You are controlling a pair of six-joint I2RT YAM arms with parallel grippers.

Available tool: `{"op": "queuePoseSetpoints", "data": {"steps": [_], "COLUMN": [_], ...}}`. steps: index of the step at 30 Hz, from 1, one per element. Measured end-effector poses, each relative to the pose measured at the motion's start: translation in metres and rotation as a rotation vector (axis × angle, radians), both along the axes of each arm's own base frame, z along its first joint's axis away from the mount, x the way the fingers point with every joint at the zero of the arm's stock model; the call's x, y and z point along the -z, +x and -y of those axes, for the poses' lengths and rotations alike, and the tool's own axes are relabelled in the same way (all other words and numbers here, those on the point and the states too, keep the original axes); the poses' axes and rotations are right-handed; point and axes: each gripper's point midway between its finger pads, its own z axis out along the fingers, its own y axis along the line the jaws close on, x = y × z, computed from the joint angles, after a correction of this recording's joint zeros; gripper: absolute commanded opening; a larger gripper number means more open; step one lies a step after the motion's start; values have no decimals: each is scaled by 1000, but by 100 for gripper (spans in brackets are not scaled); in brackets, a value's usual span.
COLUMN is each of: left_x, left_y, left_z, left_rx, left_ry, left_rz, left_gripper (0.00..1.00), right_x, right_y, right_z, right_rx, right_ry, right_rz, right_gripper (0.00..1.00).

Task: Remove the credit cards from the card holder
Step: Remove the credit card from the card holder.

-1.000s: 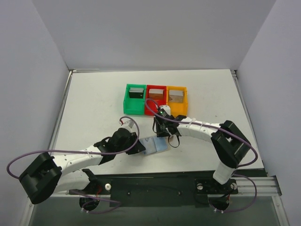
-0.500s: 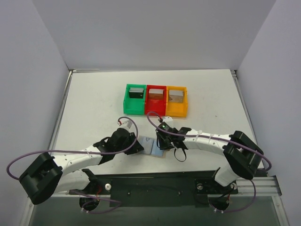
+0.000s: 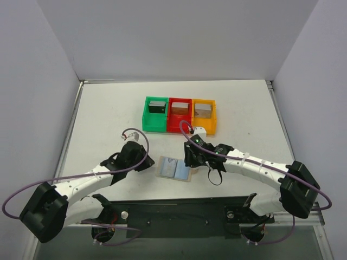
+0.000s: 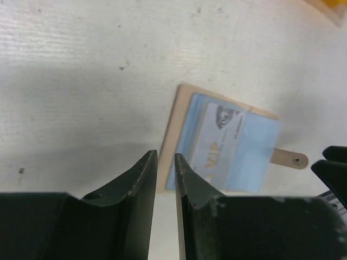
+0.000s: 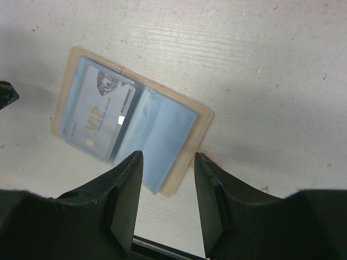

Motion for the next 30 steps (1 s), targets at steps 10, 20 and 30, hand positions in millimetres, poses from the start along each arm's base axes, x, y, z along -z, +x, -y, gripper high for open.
{"op": "queuePoseSetpoints", "data": {"steps": [10,20,30], "left_x": [32,46,41], "left_y": [-12,-22,-32], "left_z": [5,19,18], "left_rx": [35,78,79], "left_ry": [-37,-88,-104], "left_rz": [-97,-130,-121], "left_gripper": [32,31,30], "right_x": [11,13,9], "right_y": [-20,-28,-27], "right_z": [0,-17,-24], "right_rx": [-20,-34,-38], "right_ry": [63,169,210], "right_rz": [-66,-112,-114], "right_gripper": [49,51,51]}}
